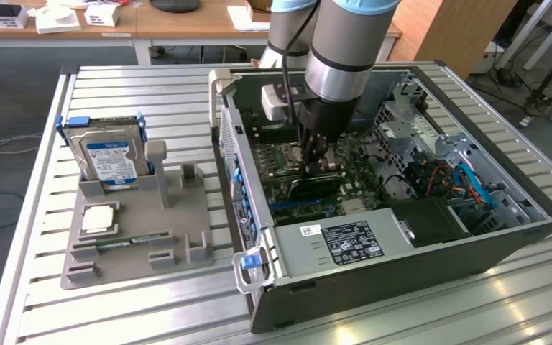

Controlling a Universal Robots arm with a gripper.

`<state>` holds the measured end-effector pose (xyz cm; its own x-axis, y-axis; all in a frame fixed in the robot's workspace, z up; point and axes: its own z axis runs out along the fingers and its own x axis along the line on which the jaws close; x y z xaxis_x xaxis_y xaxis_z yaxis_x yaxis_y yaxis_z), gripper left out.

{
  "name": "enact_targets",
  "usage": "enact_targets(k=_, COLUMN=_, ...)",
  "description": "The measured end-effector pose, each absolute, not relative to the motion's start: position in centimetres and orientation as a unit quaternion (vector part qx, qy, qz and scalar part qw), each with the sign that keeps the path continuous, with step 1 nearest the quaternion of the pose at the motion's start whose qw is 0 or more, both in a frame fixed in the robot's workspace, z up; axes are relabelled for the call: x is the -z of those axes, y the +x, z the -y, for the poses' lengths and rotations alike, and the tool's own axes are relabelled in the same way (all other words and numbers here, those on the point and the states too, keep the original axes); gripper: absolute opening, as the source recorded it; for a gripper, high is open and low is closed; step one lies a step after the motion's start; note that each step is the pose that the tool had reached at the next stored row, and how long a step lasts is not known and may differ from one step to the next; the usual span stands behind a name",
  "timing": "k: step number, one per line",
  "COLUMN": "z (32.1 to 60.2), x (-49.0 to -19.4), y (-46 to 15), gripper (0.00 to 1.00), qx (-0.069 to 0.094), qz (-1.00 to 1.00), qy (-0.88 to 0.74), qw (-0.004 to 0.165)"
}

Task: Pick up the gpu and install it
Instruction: 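Press down on the gpu until it lock into place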

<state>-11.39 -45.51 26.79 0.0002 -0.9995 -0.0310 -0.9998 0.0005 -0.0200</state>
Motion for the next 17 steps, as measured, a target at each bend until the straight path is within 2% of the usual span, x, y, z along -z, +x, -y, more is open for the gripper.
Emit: enact_targets(k=17, z=45.51, x=-27.28, y=-11.39, gripper=0.11, qx=-0.004, qz=-0.707, qy=-0.707, qw=0.018)
